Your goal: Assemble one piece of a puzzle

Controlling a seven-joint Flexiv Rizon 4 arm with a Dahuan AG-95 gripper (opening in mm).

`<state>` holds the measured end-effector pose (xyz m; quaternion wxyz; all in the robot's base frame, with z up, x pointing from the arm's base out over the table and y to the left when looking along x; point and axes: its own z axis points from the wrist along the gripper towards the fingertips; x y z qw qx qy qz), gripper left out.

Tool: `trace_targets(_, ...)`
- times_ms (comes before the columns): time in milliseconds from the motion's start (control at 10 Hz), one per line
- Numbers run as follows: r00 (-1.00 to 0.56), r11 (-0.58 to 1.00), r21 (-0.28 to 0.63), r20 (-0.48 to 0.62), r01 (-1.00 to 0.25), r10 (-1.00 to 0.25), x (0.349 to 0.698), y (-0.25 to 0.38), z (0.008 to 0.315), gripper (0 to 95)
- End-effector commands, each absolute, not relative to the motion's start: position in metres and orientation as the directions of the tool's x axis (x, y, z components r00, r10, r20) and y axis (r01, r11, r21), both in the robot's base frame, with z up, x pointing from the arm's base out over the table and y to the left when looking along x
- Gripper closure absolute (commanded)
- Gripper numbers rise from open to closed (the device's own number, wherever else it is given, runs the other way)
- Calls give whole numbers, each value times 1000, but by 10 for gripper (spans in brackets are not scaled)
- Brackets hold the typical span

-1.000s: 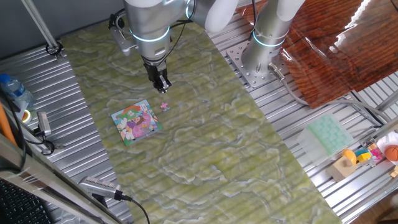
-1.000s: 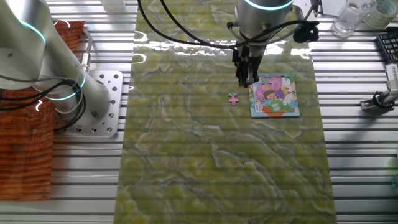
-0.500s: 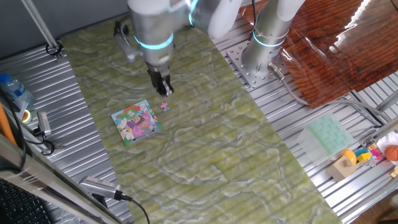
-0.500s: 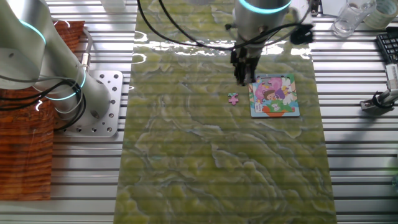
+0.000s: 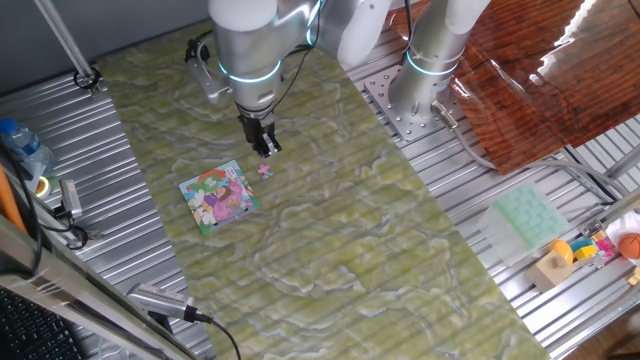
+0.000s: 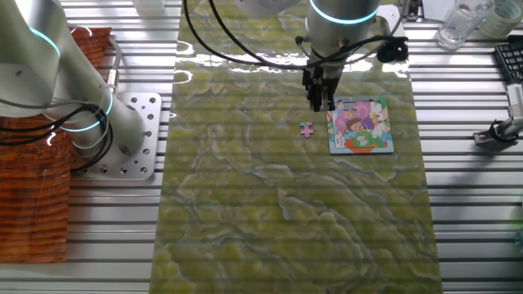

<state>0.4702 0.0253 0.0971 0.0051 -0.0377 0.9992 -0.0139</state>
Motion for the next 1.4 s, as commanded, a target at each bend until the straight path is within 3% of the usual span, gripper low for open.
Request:
trace_targets(100, -997, 997, -23, -4, -73, -73, 472, 26, 96, 760)
trace_targets(1000, -998, 998, -14, -4, -66, -66, 475, 22, 77, 760)
trace_targets(1100, -998, 998, -14, -4, -65, -65, 475, 21, 73, 570)
trace_targets(1400, -999, 998, -13, -4, -54, -54, 476, 22, 62, 570)
